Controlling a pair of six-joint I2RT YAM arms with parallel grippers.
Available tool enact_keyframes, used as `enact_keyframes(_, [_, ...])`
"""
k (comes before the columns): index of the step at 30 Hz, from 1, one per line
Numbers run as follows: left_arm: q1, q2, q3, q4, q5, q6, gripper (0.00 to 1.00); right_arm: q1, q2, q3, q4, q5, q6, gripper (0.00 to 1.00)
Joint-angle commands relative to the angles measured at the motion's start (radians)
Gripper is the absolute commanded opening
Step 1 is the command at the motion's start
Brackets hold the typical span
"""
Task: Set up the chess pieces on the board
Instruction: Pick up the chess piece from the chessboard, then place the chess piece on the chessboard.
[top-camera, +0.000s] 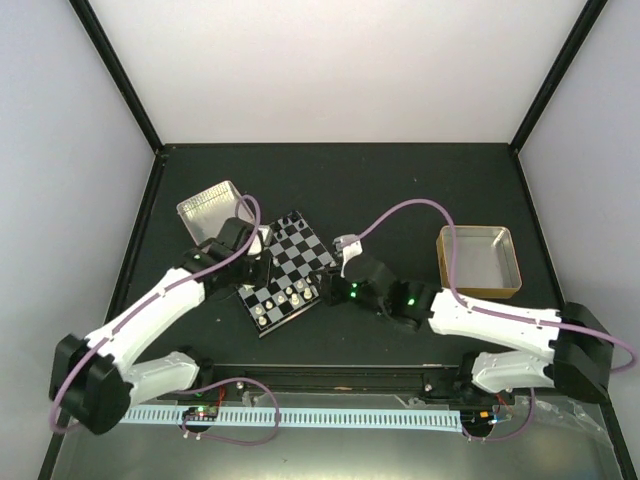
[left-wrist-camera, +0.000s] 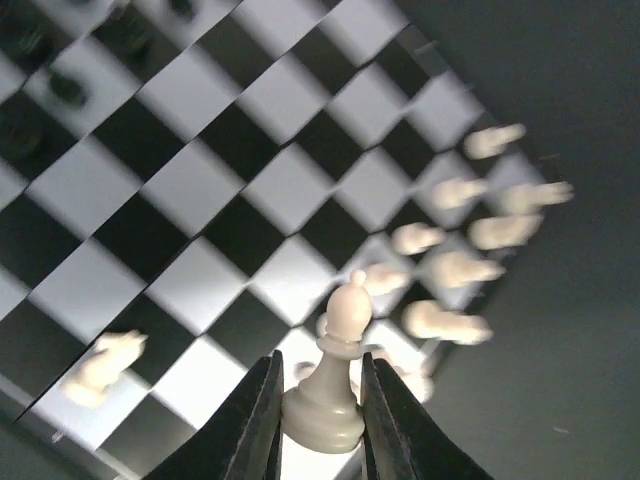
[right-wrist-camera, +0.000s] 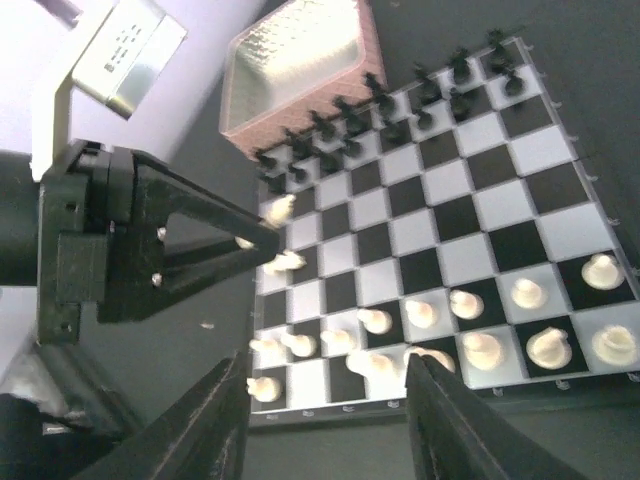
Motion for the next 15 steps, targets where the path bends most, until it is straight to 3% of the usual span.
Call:
enact_keyframes(1, [0.004,-0.128,0.068,0.039,0.287,0.140,0.12,-0.092,-0.080,0.034,0.073,-0.301,-0.017,0.50])
enact_keyframes(7, [0.004,-0.293,0.021,0.164,0.597,0.243,0.14,-0.160,-0.134,0.123,0.023,-0.475,-0.007,0.63])
enact_keyframes(15, [0.001,-0.429,-0.046,0.288,0.682,0.250,0.13,-0.177,-0.077,0.281,-0.177,-0.511,-0.012,0.61])
